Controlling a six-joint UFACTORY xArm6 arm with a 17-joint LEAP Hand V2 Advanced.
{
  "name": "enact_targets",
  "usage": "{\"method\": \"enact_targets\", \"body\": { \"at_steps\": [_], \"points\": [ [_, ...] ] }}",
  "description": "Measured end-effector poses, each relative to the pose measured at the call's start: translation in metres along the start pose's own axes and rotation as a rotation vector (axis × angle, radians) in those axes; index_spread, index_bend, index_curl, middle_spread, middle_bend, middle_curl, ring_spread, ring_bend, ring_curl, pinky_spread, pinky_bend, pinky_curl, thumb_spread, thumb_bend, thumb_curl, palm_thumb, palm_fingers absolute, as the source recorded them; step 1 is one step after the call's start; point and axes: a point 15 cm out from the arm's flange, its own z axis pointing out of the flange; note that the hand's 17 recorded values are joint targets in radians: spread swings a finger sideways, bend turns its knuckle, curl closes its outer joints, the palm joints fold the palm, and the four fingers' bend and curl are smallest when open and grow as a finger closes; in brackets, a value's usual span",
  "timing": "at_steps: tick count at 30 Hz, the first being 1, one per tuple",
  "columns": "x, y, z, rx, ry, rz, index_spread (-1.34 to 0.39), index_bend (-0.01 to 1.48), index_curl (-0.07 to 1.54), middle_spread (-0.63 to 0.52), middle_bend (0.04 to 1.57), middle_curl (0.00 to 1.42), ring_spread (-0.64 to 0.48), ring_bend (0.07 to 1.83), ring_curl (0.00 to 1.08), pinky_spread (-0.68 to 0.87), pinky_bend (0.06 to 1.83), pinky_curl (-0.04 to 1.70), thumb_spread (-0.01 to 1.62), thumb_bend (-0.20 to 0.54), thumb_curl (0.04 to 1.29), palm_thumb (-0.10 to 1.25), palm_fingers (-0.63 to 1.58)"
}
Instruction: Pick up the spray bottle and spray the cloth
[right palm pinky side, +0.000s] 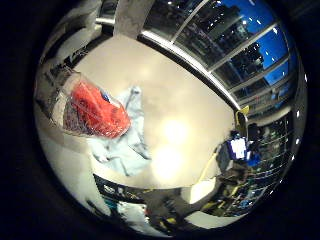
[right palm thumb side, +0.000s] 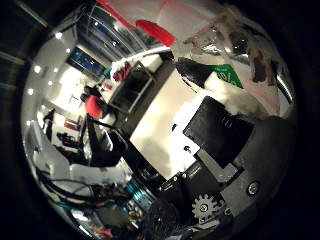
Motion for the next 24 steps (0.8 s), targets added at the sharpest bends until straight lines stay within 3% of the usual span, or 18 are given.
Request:
{"method": "enact_targets", "body": {
  "at_steps": [5,24],
  "points": [
    [-0.023,-0.02,0.031,0.081,-0.075,0.017,-0.22,1.15,0.88,-0.09,1.43,0.68,-0.24,1.31,0.86,-0.14,1.02,1.47,0.66,-0.019,0.89,1.02,1.12],
    [-0.052,-0.07,0.155,0.138,-0.333,0.137,-0.22,1.15,0.88,-0.09,1.43,0.68,-0.24,1.31,0.87,-0.15,1.02,1.47,0.7,-0.018,0.9,1.0,1.12]
  ]
}}
